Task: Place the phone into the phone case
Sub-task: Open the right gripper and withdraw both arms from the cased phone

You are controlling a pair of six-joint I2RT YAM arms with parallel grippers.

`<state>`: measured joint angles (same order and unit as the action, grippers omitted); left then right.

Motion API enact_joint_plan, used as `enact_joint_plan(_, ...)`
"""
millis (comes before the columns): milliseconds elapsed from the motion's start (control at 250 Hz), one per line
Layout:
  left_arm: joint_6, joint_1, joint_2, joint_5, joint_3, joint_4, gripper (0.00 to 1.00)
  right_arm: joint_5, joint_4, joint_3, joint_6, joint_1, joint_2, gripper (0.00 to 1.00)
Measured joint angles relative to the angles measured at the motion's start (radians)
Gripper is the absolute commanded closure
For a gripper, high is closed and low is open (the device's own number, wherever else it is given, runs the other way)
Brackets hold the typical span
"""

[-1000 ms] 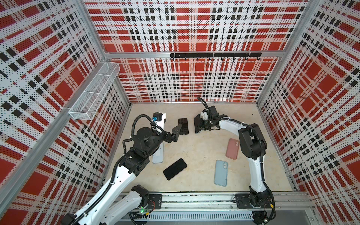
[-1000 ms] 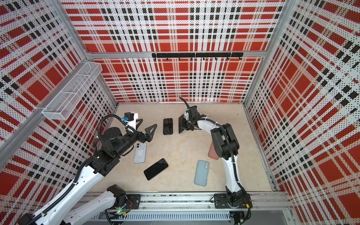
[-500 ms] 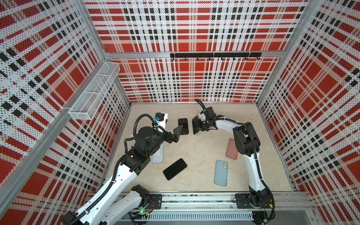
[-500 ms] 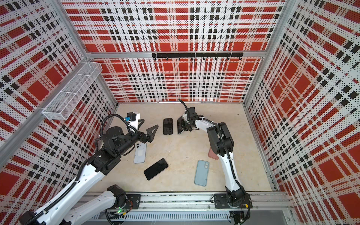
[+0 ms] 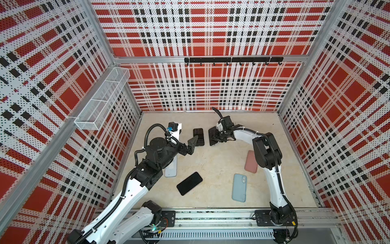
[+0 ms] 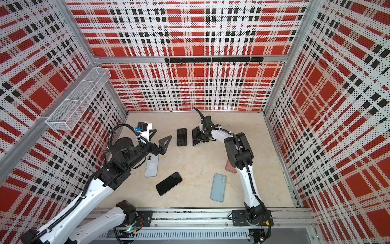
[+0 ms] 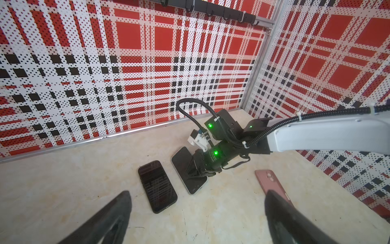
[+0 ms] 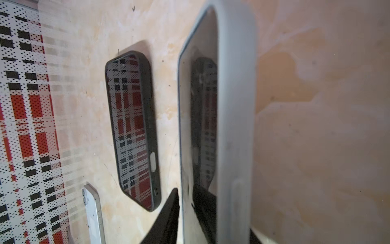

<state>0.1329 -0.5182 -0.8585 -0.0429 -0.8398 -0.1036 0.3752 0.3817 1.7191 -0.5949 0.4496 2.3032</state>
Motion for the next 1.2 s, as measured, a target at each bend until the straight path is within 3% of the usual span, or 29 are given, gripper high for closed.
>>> enact_joint_plan(396, 0.039, 0.015, 0.107, 0.255, -0.008, -0.069, 0.01, -0.294, -0.008, -0.158, -0.003, 0.001, -0.156, 0.6)
enact_joint_plan(696, 0.058, 0.157, 0.126, 0.311, -0.129, -0.277, 0.01, -0.435, -0.008, -0.274, 0.073, 0.009, -0.406, 0.56)
enact_joint_plan(776, 0.068, 0.172, 0.165, 0.265, -0.136, -0.315, 0.01, -0.452, -0.014, -0.341, 0.105, 0.009, -0.522, 0.52)
enact_joint_plan(848, 0.069, 0.177, 0.211, 0.209, -0.136, -0.336, 0.01, -0.475, -0.022, -0.403, 0.133, 0.003, -0.642, 0.43)
enact_joint_plan(968, 0.08, 0.177, 0.273, 0.159, -0.137, -0.341, 0.0, -0.439, -0.047, -0.491, 0.153, -0.047, -0.821, 0.43)
enact_joint_plan(1200, 0.229, 0.176, 0.271, 0.11, -0.185, -0.418, 0.0, -0.239, -0.074, -0.68, 0.074, -0.353, -1.008, 0.44)
